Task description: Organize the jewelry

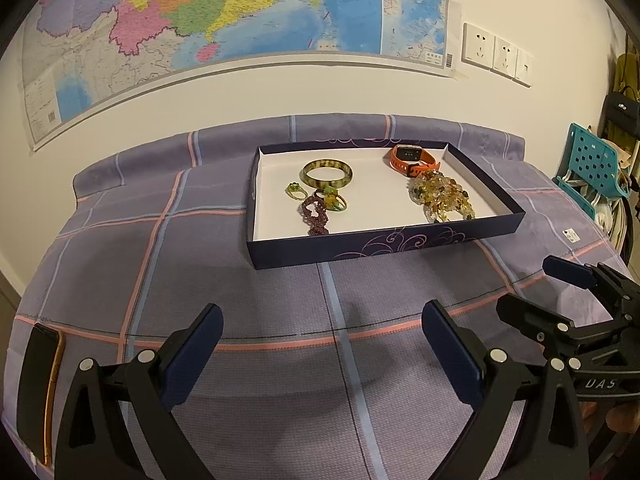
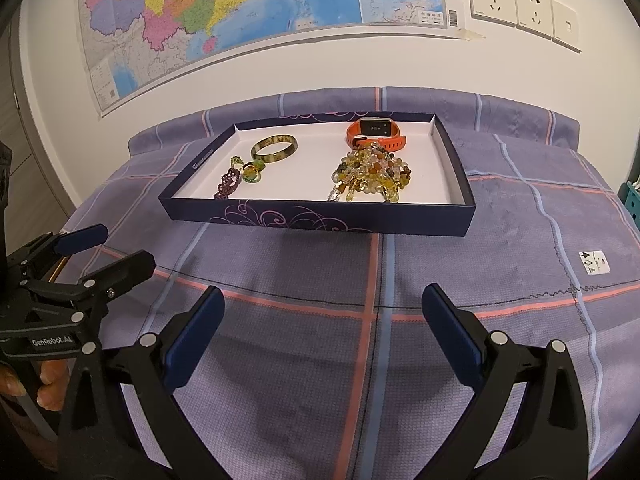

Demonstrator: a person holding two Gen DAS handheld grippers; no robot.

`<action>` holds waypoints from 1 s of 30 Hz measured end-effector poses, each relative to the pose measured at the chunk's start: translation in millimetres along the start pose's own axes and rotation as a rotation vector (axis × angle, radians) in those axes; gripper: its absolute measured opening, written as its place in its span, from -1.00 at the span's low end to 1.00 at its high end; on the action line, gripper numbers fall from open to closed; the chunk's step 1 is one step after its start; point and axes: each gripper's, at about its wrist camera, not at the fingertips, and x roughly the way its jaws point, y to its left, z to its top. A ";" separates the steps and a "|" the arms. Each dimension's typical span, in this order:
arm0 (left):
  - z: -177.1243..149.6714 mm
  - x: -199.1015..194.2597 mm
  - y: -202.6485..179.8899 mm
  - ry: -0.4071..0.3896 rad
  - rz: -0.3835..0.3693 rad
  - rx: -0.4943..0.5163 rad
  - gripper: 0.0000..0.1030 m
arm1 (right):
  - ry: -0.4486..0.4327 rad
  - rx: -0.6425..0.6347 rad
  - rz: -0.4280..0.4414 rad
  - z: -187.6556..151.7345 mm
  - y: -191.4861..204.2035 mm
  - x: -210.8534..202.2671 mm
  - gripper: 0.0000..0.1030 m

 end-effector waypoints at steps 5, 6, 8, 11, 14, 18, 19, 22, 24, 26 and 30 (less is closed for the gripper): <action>-0.4 -0.6 0.5 0.002 -0.001 -0.003 0.87 | 0.000 0.002 -0.002 -0.7 0.4 -0.2 0.89; -0.3 -0.6 0.5 0.002 0.000 -0.002 0.87 | 0.002 0.003 -0.001 -0.7 0.3 -0.1 0.89; -0.4 -0.2 0.4 0.003 0.000 -0.002 0.87 | 0.001 0.004 -0.002 -1.6 0.5 -0.1 0.89; -0.5 0.3 -0.1 0.002 0.001 0.000 0.87 | 0.000 0.006 -0.001 -2.0 0.8 -0.3 0.89; -0.7 0.6 -0.2 0.004 -0.001 0.000 0.87 | 0.002 0.005 -0.001 -2.5 0.4 0.3 0.89; -1.0 1.0 -0.3 0.006 0.000 0.000 0.87 | 0.003 0.005 0.001 -2.4 0.5 0.8 0.89; -1.7 0.7 -0.5 0.005 0.000 0.000 0.87 | 0.003 0.005 -0.001 -2.5 0.4 0.5 0.89; -1.8 0.8 -0.7 0.005 -0.001 0.001 0.87 | 0.001 0.006 0.001 -2.7 0.3 0.5 0.89; -1.9 1.0 -0.7 0.007 -0.002 0.002 0.87 | 0.001 0.008 0.001 -2.8 0.4 0.6 0.89; -2.5 0.8 -0.9 0.006 -0.002 0.001 0.87 | 0.000 0.008 0.001 -2.7 0.0 0.7 0.89; -2.4 1.1 -0.8 0.006 -0.003 0.000 0.87 | -0.001 0.009 0.001 -2.9 -0.1 0.8 0.89</action>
